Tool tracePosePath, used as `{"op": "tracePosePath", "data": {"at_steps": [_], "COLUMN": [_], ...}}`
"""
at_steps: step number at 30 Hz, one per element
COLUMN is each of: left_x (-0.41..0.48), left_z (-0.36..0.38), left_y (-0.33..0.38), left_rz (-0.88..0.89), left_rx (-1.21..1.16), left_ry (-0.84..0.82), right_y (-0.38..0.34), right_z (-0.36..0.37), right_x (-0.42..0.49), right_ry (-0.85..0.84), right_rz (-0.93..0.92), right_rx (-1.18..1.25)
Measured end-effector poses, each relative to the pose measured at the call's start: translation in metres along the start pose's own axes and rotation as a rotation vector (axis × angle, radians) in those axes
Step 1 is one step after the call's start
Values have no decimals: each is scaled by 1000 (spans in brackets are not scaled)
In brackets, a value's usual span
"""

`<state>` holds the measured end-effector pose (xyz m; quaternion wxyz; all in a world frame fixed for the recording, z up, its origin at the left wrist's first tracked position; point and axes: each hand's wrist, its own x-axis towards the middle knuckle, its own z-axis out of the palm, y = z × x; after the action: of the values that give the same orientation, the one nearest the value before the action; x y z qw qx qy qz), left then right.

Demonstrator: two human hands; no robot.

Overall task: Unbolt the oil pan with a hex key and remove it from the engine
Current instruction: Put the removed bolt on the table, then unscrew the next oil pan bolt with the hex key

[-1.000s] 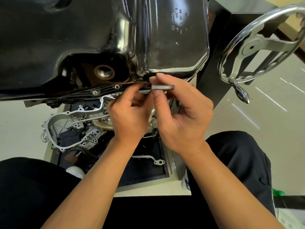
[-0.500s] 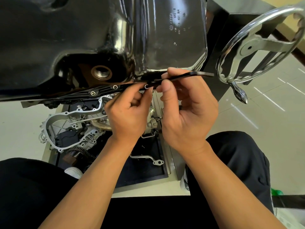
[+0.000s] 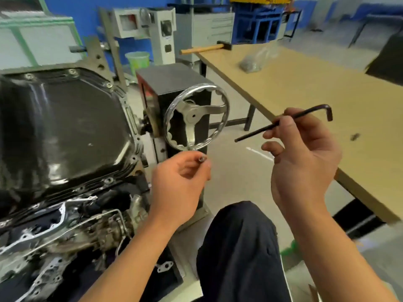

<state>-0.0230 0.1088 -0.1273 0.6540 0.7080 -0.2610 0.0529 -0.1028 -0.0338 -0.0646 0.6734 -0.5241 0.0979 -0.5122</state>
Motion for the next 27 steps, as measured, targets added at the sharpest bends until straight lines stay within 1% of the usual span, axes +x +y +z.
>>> {"op": "tracePosePath", "data": {"at_steps": [3, 6, 9, 12, 16, 21, 24, 27], "left_x": [31, 54, 67, 68, 71, 71, 63, 46], "left_z": [79, 167, 238, 277, 300, 307, 297, 263], "left_y": [31, 50, 51, 43, 34, 39, 44, 43], "left_rz": [-10, 24, 141, 250, 264, 272, 270, 270], "left_rx": [-92, -50, 153, 339, 369, 397, 314, 157], "left_ry": [-219, -400, -442, -424, -354, -401, -441, -433], "right_y": [-29, -46, -46, -46, -47, -41, -41, -42], "right_z": [-50, -101, -142, -175, -204, -210, -208, -201], "right_x": [30, 53, 69, 80, 91, 91, 87, 80], "right_ry": [99, 170, 231, 270, 304, 331, 319, 292], "right_rz": [-56, -44, -14, 27, 50, 66, 55, 37], "right_rx": [-69, -174, -291, -359, -366, -367, -400, -415]}}
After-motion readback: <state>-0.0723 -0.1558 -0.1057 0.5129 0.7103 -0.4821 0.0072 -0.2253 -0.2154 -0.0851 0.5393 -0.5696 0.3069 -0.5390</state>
